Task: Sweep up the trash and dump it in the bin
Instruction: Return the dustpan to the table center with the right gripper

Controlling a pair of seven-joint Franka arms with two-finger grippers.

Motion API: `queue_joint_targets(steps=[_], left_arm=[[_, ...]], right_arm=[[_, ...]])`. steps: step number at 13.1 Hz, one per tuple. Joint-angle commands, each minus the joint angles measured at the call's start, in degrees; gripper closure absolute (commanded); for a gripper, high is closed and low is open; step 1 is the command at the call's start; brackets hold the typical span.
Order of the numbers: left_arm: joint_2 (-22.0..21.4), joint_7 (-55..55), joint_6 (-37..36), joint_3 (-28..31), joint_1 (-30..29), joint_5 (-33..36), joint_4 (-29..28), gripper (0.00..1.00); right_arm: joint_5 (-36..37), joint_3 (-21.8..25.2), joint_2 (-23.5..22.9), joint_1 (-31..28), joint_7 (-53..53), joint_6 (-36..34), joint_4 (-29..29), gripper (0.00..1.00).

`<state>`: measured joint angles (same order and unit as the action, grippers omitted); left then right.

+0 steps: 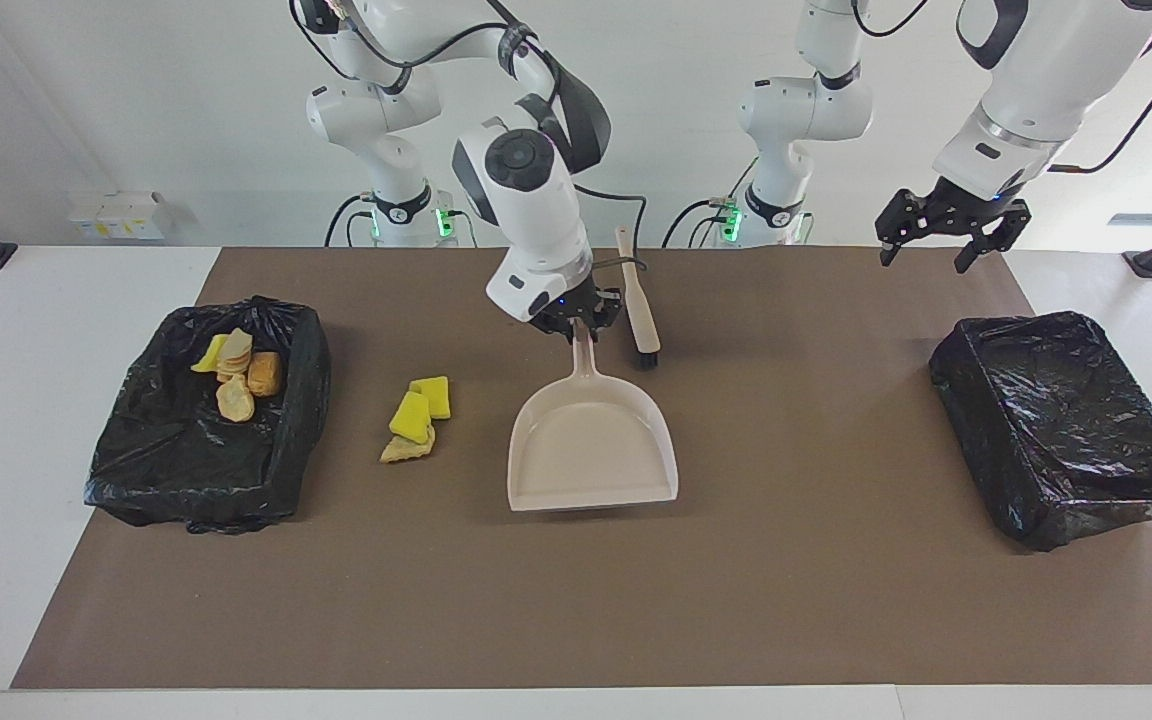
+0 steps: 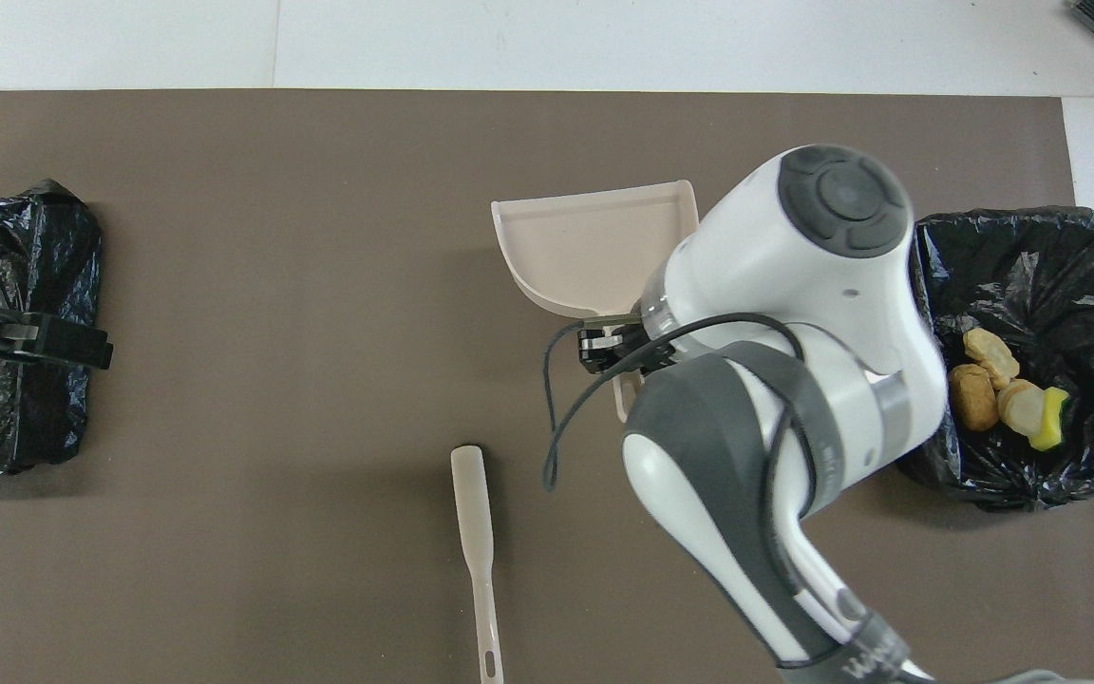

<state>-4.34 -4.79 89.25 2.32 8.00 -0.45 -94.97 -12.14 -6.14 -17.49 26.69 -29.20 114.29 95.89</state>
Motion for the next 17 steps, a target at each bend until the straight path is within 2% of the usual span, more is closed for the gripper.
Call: queue_joint_targets(steps=[1,2,8,9,10,12,17], left_arm=[[-0.32,-0.39,0.13,0.05,0.18,0.71,-0.04,0.00],[-0.41,-0.57,0.83,0.05,0.17,0.45,-0.30,0.00],[-0.23,-0.92,2.33,0.05,0.26,0.36,-0.92,0.00],[-0.23,-0.84,2.59,0.05,0.26,0.36,-1.44,0.00],[-0.23,-1.01,3.55,0.05,0.18,0.36,-1.62,0.00],[-0.06,-1.01,4.18,0.05,0.26,0.36,-1.89,0.00],[1.61,-0.84,9.53,-0.13,0.52,-1.04,-3.29,0.00]], right_arm=[[-1.13,0.34,-3.33,1.61,-3.74,6.36,0.35,1.00],[-0.61,0.43,-4.65,3.36,-4.54,8.21,0.61,1.00],[-0.08,0.43,-7.74,3.55,-4.11,13.59,1.58,1.00],[-0.08,0.43,-7.65,3.98,-4.11,13.33,1.58,0.92],[0.09,0.52,-7.56,4.34,-4.11,12.80,1.58,0.26],[1.84,0.52,-7.30,4.34,-4.02,10.00,1.41,0.07],[1.33,-0.09,-0.46,5.47,-5.16,-2.46,1.40,0.05]])
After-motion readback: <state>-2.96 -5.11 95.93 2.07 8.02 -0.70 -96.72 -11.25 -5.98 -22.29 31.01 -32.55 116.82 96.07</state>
